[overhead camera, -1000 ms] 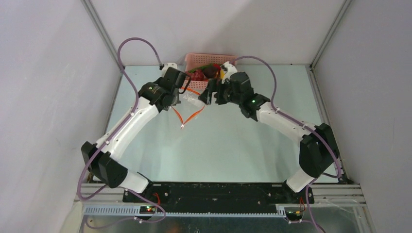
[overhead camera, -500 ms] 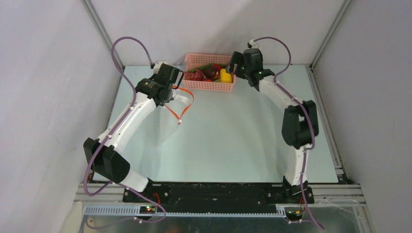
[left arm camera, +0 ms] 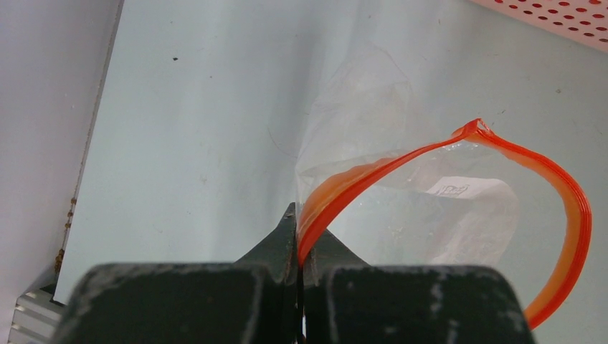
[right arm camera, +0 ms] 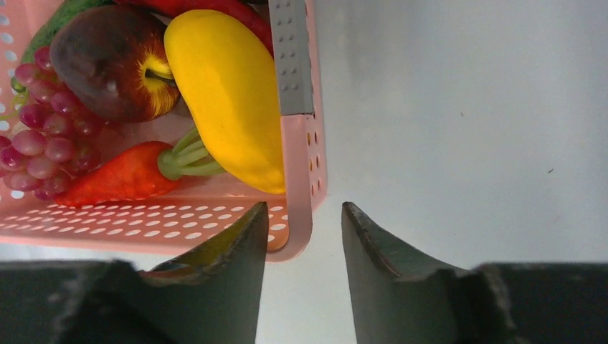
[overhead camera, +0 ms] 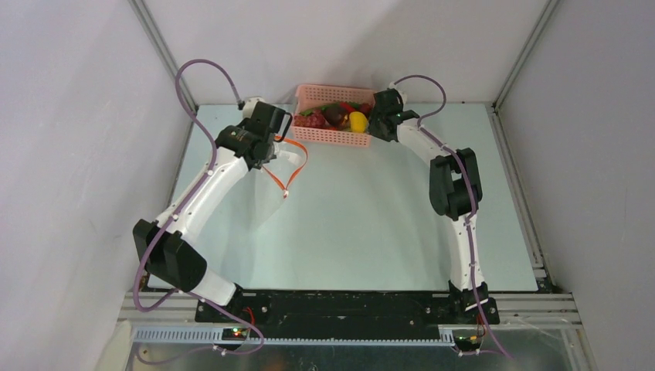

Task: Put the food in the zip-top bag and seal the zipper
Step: Move the bin to the center of the board.

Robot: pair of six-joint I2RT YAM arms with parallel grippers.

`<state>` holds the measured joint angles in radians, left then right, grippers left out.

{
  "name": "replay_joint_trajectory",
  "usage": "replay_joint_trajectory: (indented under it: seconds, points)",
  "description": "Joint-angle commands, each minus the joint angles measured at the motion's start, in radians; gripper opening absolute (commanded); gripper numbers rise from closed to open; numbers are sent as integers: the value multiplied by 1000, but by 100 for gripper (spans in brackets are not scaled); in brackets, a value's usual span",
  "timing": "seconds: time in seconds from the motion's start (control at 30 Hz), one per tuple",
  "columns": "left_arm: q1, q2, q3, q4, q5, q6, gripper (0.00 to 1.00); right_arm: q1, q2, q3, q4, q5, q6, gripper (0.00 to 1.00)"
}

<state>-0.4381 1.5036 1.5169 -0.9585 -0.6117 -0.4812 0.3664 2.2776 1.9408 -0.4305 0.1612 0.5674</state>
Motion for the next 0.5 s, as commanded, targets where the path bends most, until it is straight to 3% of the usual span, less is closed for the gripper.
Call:
replay_joint_trajectory:
  seconds: [0.0,0.2,0.47]
  points:
    - [3,-50,-11,26,-18,-32,0,1,-33,-14,-37,15,17,36]
    - [4,-87,-29,23,-28,-53,0,3,-125,-150,-15,38,35,10]
    - [4,-151,-77,45,6,-62,0,-6,-429,-538,9,28,-47,0]
